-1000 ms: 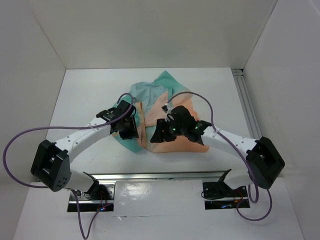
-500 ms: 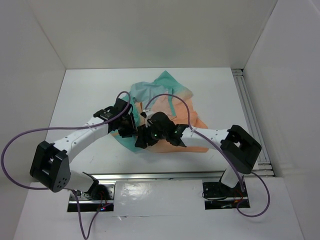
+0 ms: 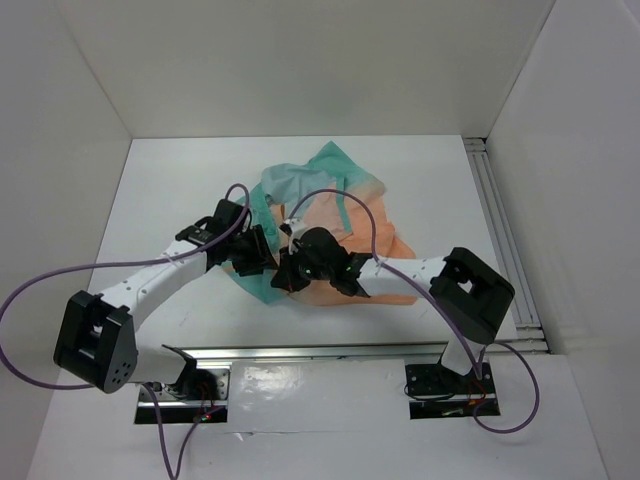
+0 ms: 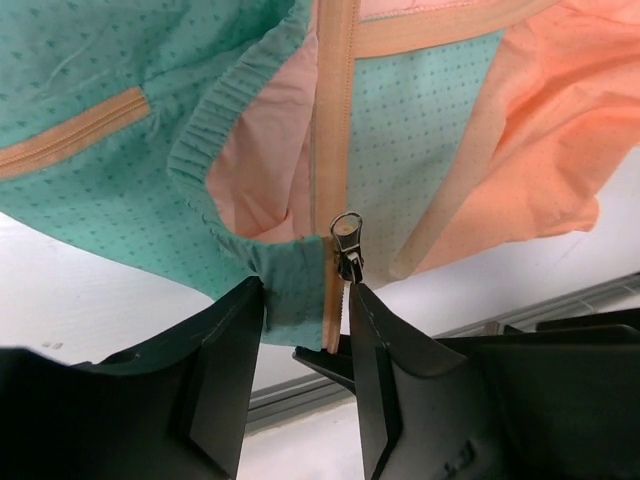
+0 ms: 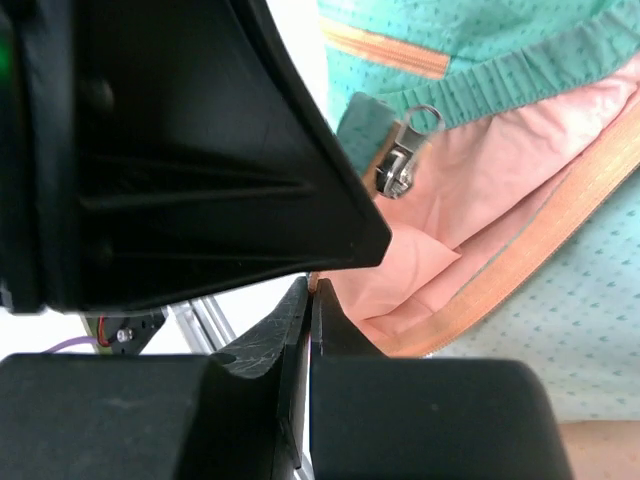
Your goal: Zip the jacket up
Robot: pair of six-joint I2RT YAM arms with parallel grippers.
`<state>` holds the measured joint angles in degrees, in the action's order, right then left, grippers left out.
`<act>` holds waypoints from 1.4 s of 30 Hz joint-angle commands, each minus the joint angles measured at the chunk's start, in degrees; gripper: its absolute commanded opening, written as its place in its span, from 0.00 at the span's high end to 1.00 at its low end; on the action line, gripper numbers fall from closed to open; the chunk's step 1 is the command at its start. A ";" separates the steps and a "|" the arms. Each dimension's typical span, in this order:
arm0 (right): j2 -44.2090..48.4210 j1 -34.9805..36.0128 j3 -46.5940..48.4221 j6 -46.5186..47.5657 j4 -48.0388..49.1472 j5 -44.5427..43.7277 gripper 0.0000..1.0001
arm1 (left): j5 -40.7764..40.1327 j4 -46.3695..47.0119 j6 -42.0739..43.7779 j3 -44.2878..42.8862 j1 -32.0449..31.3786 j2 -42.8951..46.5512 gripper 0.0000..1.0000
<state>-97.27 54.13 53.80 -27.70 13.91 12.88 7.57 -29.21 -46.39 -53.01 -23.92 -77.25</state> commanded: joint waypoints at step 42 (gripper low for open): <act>3.41 0.45 -0.89 6.17 -3.28 11.11 1.00 | 24.60 25.34 -1.60 13.90 11.00 4.74 0.64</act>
<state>-95.72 54.13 52.07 -22.65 12.99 21.69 32.93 -7.25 -47.35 -39.24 -14.09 -74.74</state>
